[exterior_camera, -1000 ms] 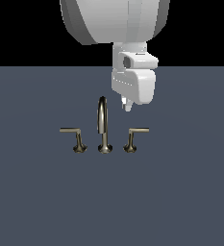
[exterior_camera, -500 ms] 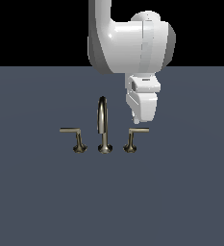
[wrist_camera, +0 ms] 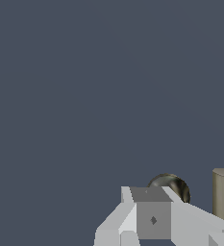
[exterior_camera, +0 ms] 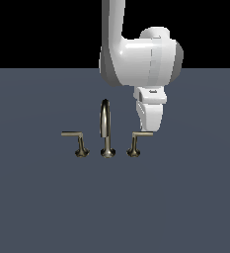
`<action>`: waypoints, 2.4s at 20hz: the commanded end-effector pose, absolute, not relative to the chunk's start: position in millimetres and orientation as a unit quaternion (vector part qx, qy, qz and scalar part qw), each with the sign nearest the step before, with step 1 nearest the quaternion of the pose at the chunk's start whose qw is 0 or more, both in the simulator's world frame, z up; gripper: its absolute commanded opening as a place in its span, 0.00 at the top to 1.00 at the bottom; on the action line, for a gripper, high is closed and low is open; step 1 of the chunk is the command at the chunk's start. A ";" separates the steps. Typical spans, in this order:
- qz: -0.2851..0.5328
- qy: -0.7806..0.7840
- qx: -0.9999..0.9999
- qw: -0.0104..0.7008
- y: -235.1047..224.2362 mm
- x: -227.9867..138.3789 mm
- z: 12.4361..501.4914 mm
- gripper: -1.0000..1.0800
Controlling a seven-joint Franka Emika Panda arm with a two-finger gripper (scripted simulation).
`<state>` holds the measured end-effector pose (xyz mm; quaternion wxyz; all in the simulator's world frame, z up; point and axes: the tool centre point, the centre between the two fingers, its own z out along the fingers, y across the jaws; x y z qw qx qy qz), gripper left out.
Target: Turn on the faucet by rotating a designated handle.
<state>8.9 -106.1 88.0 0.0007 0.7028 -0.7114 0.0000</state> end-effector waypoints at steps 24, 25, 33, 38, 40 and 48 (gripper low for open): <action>0.003 -0.705 0.709 -0.004 -115.8 -22.8 91.0 1.00; 0.003 -0.705 0.709 -0.004 -115.4 -26.4 91.0 1.00; 0.001 -0.707 0.707 -0.001 -112.8 -55.2 90.8 1.00; 0.000 -0.708 0.706 0.000 -111.4 -70.0 90.8 1.00; 0.004 -0.709 0.705 -0.003 -111.2 -64.6 90.8 1.00; 0.001 -0.708 0.706 -0.001 -81.1 -85.3 90.9 1.00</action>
